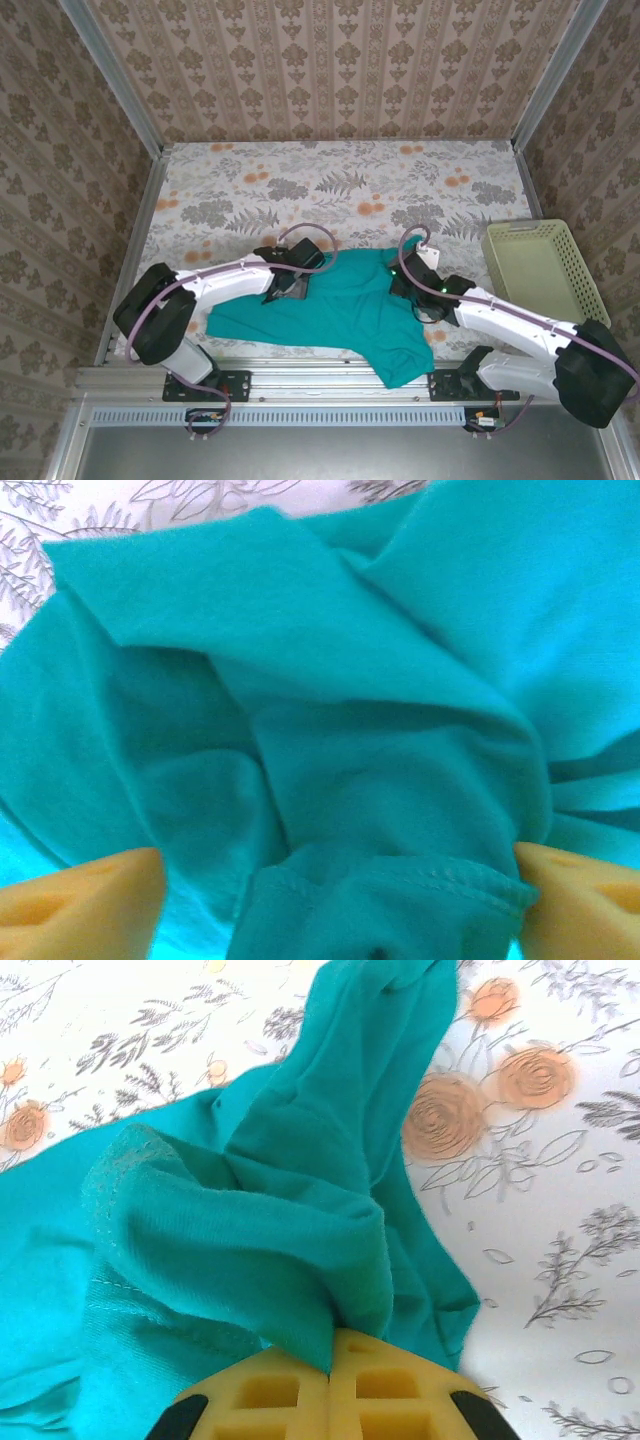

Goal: Fold the inside-out t-shirt

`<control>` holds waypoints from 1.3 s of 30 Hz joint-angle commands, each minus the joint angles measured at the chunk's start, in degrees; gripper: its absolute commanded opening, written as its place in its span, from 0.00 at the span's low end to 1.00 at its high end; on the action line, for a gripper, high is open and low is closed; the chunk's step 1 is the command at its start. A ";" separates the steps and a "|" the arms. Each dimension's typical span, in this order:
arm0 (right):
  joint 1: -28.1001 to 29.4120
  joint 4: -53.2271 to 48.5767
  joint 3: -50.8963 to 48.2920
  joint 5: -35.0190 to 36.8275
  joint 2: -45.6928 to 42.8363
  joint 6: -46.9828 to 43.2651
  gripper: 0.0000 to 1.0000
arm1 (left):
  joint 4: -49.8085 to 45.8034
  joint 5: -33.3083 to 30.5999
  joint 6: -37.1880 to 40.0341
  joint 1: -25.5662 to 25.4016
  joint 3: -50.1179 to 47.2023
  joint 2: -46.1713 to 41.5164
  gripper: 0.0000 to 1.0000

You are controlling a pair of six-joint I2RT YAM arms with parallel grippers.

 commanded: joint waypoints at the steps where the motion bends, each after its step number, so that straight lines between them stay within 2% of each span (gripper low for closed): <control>1: 0.14 -6.54 0.07 6.38 -1.90 2.04 0.00 | -3.67 -5.57 -2.40 3.73 -1.47 -2.12 0.75; 4: 0.13 -8.78 0.03 8.23 -3.24 1.98 0.00 | -2.97 -6.17 -3.39 8.49 -6.16 -7.81 0.66; 8: 0.13 -10.54 -0.02 9.61 -4.08 1.44 0.00 | 0.81 0.97 -0.77 16.98 -11.63 -14.91 0.61; 9: 0.14 -9.96 -0.05 9.42 -4.17 0.80 0.00 | 0.22 1.35 -0.17 17.76 -11.37 -15.71 0.59; 13: 0.21 -5.33 -0.26 6.62 -4.31 -1.92 0.00 | -4.23 -2.68 0.25 13.22 -7.15 -17.41 0.60; 17: 0.26 -4.72 0.46 5.83 -3.50 -2.30 0.00 | -7.16 -3.91 -0.53 6.26 -1.58 -14.08 0.70; 19: 0.29 -4.86 0.56 5.89 -3.39 -2.32 0.00 | -5.97 -1.62 -0.45 5.68 -1.13 -11.70 0.75; 22: 0.23 -6.64 0.64 6.97 -3.95 -1.29 0.00 | -4.77 -0.54 -0.88 6.76 -1.57 -7.86 0.75; 26: -1.21 -12.15 1.30 8.87 -5.80 -0.18 0.00 | 1.93 5.40 0.06 12.93 -5.95 -6.72 0.68; 28: -2.13 -13.40 1.06 9.25 -7.03 0.20 0.00 | 2.86 5.67 0.41 15.88 -6.51 -5.97 0.62; 30: -3.01 -14.87 0.91 9.62 -8.15 0.62 0.00 | 3.19 6.08 0.43 19.27 -6.75 -5.69 0.51; 36: -5.00 -16.71 0.41 9.96 -10.10 0.71 0.00 | 5.60 7.36 -0.41 28.80 -10.40 -11.09 0.42; 39: -5.14 -16.11 0.47 9.68 -10.50 -0.10 0.00 | 3.43 5.49 -0.04 29.34 -10.69 -14.94 0.37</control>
